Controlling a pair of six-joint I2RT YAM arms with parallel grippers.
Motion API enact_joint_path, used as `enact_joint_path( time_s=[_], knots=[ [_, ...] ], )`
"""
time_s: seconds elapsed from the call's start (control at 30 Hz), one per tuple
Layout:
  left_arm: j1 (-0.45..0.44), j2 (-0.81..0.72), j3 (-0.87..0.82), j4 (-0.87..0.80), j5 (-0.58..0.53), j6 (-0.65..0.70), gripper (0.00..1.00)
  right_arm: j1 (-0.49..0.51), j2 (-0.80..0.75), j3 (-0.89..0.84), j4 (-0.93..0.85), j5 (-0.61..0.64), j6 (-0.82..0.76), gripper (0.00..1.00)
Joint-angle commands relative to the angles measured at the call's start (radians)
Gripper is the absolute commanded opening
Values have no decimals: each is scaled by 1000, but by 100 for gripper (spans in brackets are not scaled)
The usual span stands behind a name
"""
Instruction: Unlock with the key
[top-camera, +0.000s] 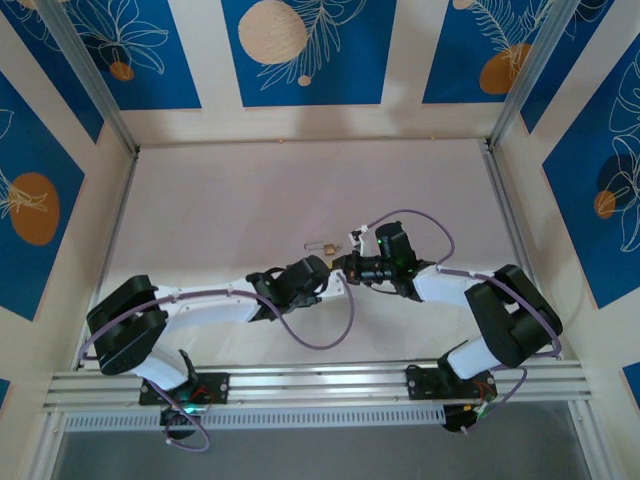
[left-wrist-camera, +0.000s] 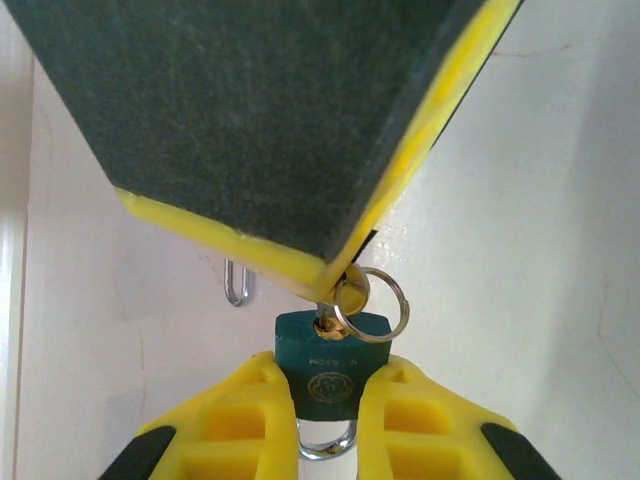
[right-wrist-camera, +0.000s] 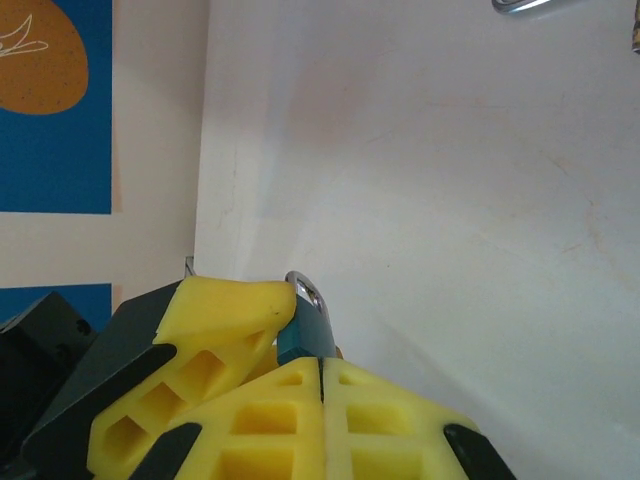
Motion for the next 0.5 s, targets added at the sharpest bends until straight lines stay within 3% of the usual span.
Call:
enact_joint_path(
  time_s=[0.0, 0.23, 0.47],
  knots=[
    [-56, 10, 15, 292, -4, 72, 4, 67, 10, 61, 42, -73, 82, 0],
    [-68, -4, -36, 418, -43, 124, 3, 59, 29, 53, 92, -108, 150, 0],
    [-68, -10, -34, 388, -46, 108, 3, 44, 14, 51, 21, -91, 120, 3]
  ],
)
